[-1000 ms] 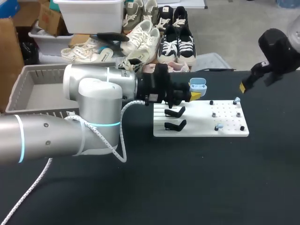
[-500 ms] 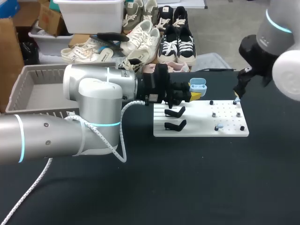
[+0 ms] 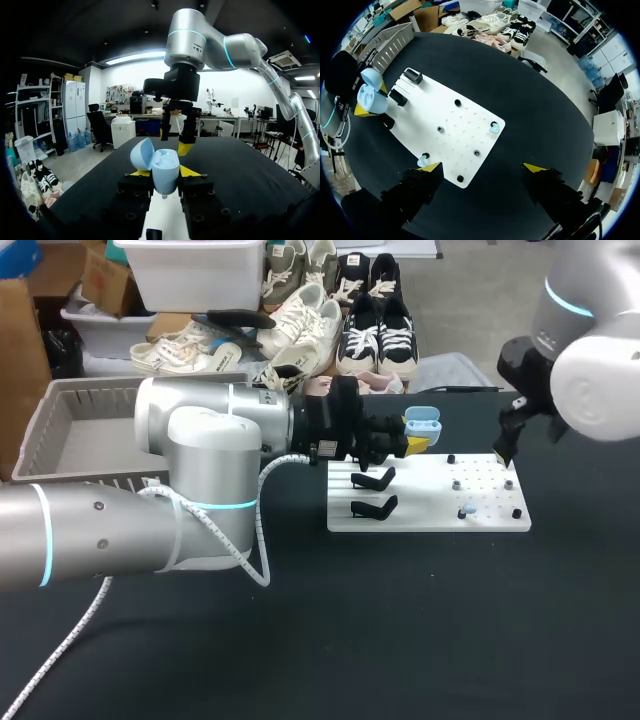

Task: Pick up each earbud case from the left stands, insert the matching earbuds, close the lid, and place the case in the box.

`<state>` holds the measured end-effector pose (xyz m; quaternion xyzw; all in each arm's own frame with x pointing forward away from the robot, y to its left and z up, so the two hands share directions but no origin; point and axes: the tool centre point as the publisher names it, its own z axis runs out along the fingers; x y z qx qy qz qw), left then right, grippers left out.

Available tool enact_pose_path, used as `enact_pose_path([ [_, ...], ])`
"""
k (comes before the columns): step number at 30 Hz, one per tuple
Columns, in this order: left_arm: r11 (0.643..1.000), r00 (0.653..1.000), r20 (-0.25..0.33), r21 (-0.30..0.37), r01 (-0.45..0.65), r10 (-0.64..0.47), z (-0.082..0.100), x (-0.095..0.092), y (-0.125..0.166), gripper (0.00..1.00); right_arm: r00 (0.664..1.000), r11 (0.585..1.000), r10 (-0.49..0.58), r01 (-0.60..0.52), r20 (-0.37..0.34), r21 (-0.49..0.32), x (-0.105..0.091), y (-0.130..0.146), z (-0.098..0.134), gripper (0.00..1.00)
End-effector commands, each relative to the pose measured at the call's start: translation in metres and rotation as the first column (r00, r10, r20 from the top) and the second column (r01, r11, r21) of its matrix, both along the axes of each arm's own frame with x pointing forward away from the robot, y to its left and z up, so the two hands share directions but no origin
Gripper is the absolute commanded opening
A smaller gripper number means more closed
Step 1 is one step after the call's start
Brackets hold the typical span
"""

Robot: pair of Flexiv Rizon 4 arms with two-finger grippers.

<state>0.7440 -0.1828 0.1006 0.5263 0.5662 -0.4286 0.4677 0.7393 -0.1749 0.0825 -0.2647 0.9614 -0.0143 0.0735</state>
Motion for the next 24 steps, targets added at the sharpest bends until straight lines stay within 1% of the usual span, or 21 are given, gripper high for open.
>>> enact_pose_path([
  [1,1.000,1.000,0.002,-0.002,-0.004,0.004,-0.001,-0.001,0.000,0.00,0.999,1.000,0.017,-0.018,-0.038,-0.015,0.012,0.000,-0.007,1.00],
  [4,1.000,1.000,0.002,-0.002,-0.004,0.004,-0.001,-0.001,0.000,0.00,0.998,0.998,0.024,-0.027,-0.055,-0.057,0.015,0.000,-0.012,1.00],
  [7,1.000,1.000,0.002,-0.002,-0.004,0.004,-0.001,-0.001,0.000,0.00,0.999,0.996,0.012,-0.017,-0.048,-0.085,0.016,0.000,-0.017,1.00],
  [9,1.000,1.000,0.002,-0.002,-0.004,0.004,-0.001,-0.001,0.000,0.00,0.999,0.994,-0.008,0.005,-0.031,-0.110,0.017,0.001,-0.019,1.00],
  [12,1.000,1.000,0.002,-0.002,-0.004,0.004,-0.001,-0.001,0.000,0.00,0.999,0.992,-0.042,0.041,-0.004,-0.118,0.016,0.002,-0.021,1.00],
  [18,1.000,1.000,0.002,-0.002,-0.004,0.004,-0.001,-0.001,0.000,0.00,0.998,0.994,-0.065,0.065,0.009,-0.085,0.016,0.005,-0.032,1.00],
  [24,1.000,1.000,0.002,-0.002,-0.004,0.004,-0.001,-0.001,0.000,0.00,0.997,0.994,-0.079,0.080,0.010,-0.075,0.019,0.007,-0.042,1.00],
])
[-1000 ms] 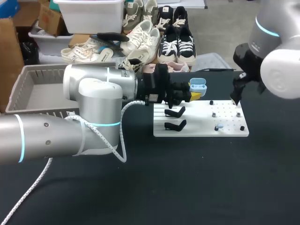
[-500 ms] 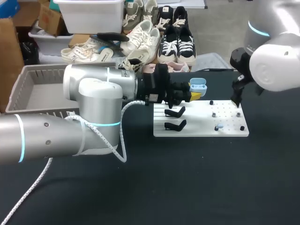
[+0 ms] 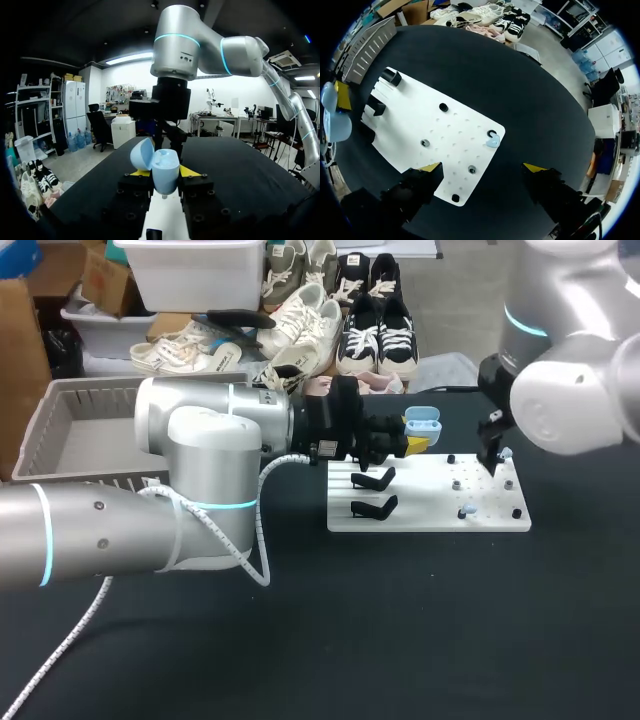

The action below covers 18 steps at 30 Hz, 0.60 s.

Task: Pick up each earbud case from the left stands, insert the matching earbuds, close the lid, and place the case in the box.

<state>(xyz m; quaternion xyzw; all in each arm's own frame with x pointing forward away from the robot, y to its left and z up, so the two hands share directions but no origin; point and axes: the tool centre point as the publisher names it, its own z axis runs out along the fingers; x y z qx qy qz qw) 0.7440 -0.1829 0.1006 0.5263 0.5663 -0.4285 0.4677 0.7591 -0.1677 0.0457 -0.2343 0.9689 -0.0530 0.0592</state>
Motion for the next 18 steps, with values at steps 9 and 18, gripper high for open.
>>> enact_pose_path([
  [9,1.000,1.000,0.002,-0.003,-0.004,0.004,-0.0005,-0.0014,0.0004,0.00,0.996,0.999,-0.037,0.037,0.078,0.009,0.0058,0.0001,-0.0074,0.82],
  [18,1.000,1.000,0.002,-0.003,-0.004,0.004,-0.0005,-0.0014,0.0004,0.00,0.992,0.997,-0.056,0.049,0.115,0.064,0.0082,-0.0003,-0.0120,0.78],
])
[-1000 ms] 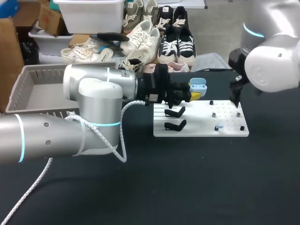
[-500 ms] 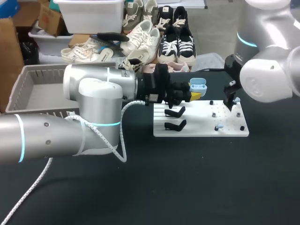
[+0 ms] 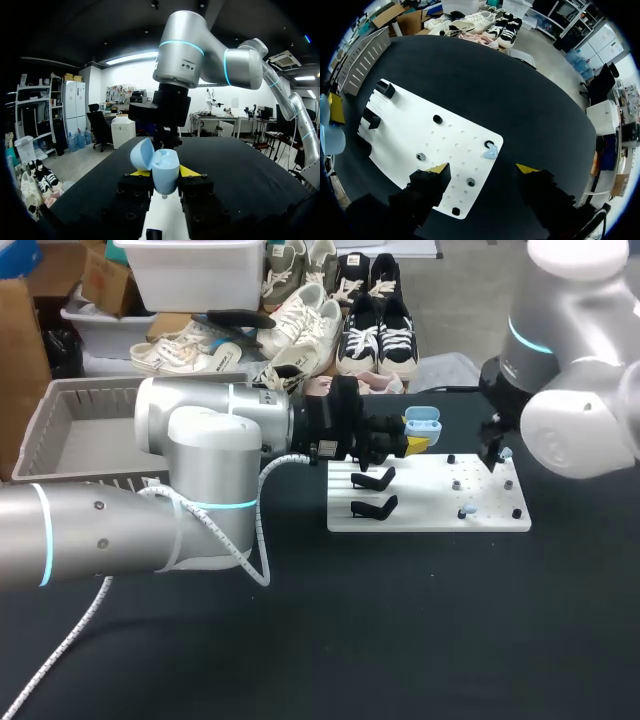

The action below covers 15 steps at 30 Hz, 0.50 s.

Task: Pick up each earbud case from the left stands, insert the matching earbuds, close the lid, and place the case in the box.

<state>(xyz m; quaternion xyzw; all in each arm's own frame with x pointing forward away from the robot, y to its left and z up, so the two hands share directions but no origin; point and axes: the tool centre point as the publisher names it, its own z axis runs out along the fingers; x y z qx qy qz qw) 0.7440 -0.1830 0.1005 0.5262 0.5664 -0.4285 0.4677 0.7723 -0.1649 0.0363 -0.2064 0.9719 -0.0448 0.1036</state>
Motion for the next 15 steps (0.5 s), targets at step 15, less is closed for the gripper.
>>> enact_pose_path([
  [15,1.000,1.000,0.002,-0.003,-0.004,0.004,0.000,-0.001,0.000,0.00,0.999,0.996,0.014,-0.018,0.043,0.082,0.007,-0.009,-0.010,0.64],
])
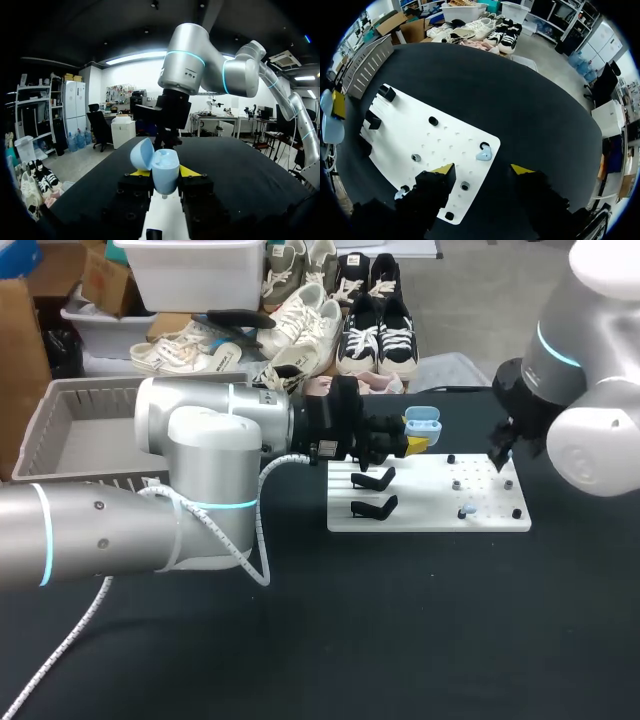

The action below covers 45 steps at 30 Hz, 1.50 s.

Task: Pick up each earbud case from the left stands, insert the matching earbuds, close the lid, and place the case in the box.

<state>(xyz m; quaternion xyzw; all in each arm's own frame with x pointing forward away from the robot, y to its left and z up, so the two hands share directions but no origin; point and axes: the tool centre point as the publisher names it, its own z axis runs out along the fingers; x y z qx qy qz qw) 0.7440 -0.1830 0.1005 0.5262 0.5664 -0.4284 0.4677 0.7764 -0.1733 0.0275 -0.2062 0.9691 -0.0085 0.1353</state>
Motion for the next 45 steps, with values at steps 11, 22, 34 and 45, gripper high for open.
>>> enact_pose_path([
  [11,1.000,1.000,0.002,-0.003,-0.004,0.004,0.000,-0.001,0.000,0.00,1.000,0.999,0.014,-0.015,-0.013,-0.033,0.010,0.001,0.001,0.51],
  [22,1.000,1.000,0.002,-0.003,-0.004,0.004,0.000,-0.001,0.000,0.00,1.000,0.999,0.012,-0.013,-0.019,-0.049,0.014,0.004,0.001,0.49],
  [34,1.000,1.000,0.002,-0.003,-0.004,0.004,0.000,-0.001,0.000,0.00,1.000,0.999,-0.001,0.000,-0.026,-0.054,0.014,0.004,-0.001,0.43],
  [45,1.000,1.000,0.002,-0.003,-0.004,0.004,0.000,-0.001,0.000,0.00,0.999,0.998,-0.001,-0.001,-0.035,-0.058,0.017,0.003,-0.004,0.38],
])
